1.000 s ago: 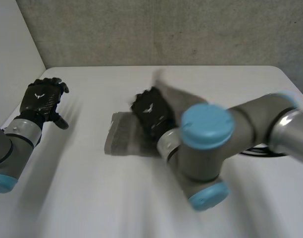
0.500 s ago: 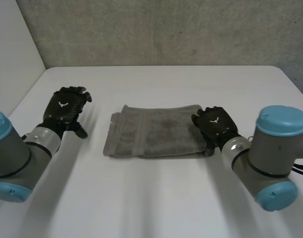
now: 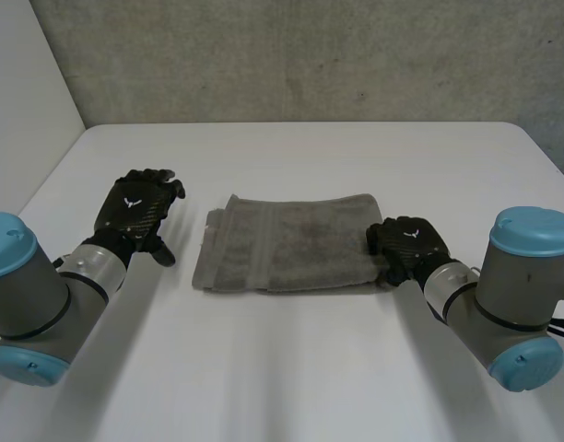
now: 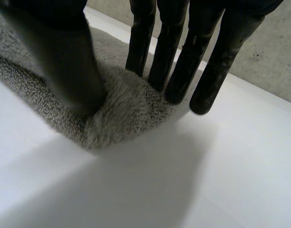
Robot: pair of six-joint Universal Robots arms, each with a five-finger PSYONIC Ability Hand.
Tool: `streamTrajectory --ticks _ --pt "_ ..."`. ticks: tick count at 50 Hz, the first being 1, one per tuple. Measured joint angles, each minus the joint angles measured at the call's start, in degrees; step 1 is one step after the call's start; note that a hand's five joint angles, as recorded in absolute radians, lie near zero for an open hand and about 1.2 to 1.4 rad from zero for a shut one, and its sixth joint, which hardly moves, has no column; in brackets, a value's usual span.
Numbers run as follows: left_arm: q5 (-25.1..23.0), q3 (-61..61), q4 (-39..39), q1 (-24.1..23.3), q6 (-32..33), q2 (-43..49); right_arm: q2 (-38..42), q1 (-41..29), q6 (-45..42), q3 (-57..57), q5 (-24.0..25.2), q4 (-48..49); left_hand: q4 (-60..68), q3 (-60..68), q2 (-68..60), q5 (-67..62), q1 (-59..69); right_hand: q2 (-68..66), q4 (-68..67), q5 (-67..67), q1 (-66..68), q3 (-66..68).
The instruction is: Fold the towel.
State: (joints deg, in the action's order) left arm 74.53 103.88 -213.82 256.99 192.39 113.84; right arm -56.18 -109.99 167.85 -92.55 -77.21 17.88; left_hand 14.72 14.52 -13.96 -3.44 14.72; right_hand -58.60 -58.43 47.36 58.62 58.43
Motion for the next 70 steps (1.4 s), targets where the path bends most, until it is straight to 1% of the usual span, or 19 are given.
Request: streamTrajectory --ticks 2,3,10,14,18,22,26,28,33,35,39,40,44,45,46,48,53,61,70 --pt "0.0 0.05 0.03 0.0 0.0 -0.02 -0.14 0.18 0.09 -0.13 -0.17 -0.03 0.0 0.0 0.0 0.0 0.0 -12.76 -12.78 13.66 11.84 12.81" --pt "0.0 0.1 0.03 0.0 0.0 -0.05 -0.27 0.39 0.06 -0.26 -0.25 -0.07 0.0 0.0 0.0 0.0 0.0 -16.3 -16.3 17.18 14.23 16.63" --pt "0.0 0.38 0.02 0.09 0.0 -0.43 -2.08 2.83 -1.04 -2.13 -0.4 -1.45 0.0 0.0 0.0 0.0 0.0 -16.75 -18.49 18.65 14.65 18.52" --pt "0.04 0.25 0.14 0.26 -0.02 -0.86 -4.31 5.36 -4.65 -3.98 -0.25 -4.88 -0.02 0.0 0.0 0.0 0.0 -16.75 -18.49 18.65 14.72 18.53" --pt "0.14 -0.32 0.45 0.33 -0.13 -1.77 -6.84 7.84 -12.13 -5.12 -0.3 -10.37 0.0 0.0 0.0 0.0 0.0 -16.75 -18.5 18.66 14.91 18.55" --pt "0.33 -1.81 0.73 0.13 -0.39 -4.24 -9.7 9.02 -23.79 -4.16 -0.99 -17.17 0.0 0.0 0.0 0.0 0.0 -16.75 -18.55 18.66 15.3 18.73" --pt "0.6 -3.92 0.98 -0.59 -0.88 -6.87 -11.38 7.31 -30.02 -1.47 -2.28 -20.39 0.0 0.0 0.0 0.0 0.0 -16.75 -18.56 18.84 15.57 18.74" --pt "0.78 -5.2 1.21 -1.27 -1.49 -8.14 -11.94 3.95 -31.21 1.19 -3.28 -21.2 0.0 0.0 0.0 0.0 0.0 -16.75 -18.63 19.19 15.78 18.76" --pt "1.9 -9.2 2.12 -3.78 -5.6 -10.61 -11.05 -8.68 -28.71 8.35 -5.22 -21.02 -0.01 0.0 0.0 0.0 0.0 -16.75 -18.74 19.41 15.96 18.84" --pt "2.44 -10.22 2.41 -4.34 -7.15 -10.85 -10.22 -11.77 -27.81 9.8 -5.42 -20.58 -0.01 0.0 0.0 0.0 0.0 -16.75 -18.74 19.41 15.98 18.86" --pt "4.64 -13.29 3.59 -5.91 -13.16 -11.2 -5.23 -21.88 -25.52 13.31 -5.95 -17.79 -0.01 0.0 0.01 0.0 0.0 -16.36 -18.32 18.98 15.47 18.49" --pt "4.82 -13.49 3.7 -5.99 -13.66 -11.18 -4.65 -22.71 -25.39 13.52 -6.05 -17.41 -0.01 0.0 0.01 0.0 0.0 -13.82 -15.02 15.59 12.4 15.3" --pt "5.72 -14.19 4.37 -6.48 -16.47 -10.75 -0.4 -27.7 -24.55 14.12 -7.74 -14.33 -0.01 0.0 0.01 0.0 0.0 25.76 24.18 -23.91 -25.73 -23.91" --pt "5.75 -14.19 4.4 -6.51 -16.62 -10.66 -0.11 -27.97 -24.42 14.09 -8.01 -14.08 -0.01 0.0 0.01 0.0 0.0 29.77 28.3 -29.16 -29.57 -28.08" --pt "5.81 -14.17 4.48 -6.57 -16.87 -10.42 0.37 -28.43 -23.95 13.98 -8.7 -13.52 -0.01 0.0 0.01 0.0 0.0 37.84 36.72 -37.59 -37.32 -36.56" --pt "5.81 -14.14 4.55 -6.67 -17.09 -9.73 0.58 -28.77 -22.38 13.59 -9.92 -12.71 -0.01 0.0 0.01 0.0 0.0 43.9 43.21 -43.83 -43.51 -43.21" --pt "5.71 -14.32 4.69 -6.77 -17.21 -7.79 -1.63 -27.41 -16.64 12.38 -11.65 -11.93 -0.01 0.0 0.01 0.0 0.0 44.22 43.42 -43.86 -44.7 -44.11" --pt "5.55 -14.54 5.89 -8.16 -17.37 -4.07 -8.23 -18.08 -5.89 8.6 -10.91 -11.89 -0.01 0.0 0.01 0.0 0.0 44.22 43.42 -43.86 -44.95 -44.12" --pt "5.47 -14.4 7.2 -14.3 -17.37 0.81 -9.0 -7.7 0.15 6.42 -8.09 -11.83 -0.01 0.0 0.01 0.0 0.0 44.22 43.43 -43.86 -44.99 -44.16"
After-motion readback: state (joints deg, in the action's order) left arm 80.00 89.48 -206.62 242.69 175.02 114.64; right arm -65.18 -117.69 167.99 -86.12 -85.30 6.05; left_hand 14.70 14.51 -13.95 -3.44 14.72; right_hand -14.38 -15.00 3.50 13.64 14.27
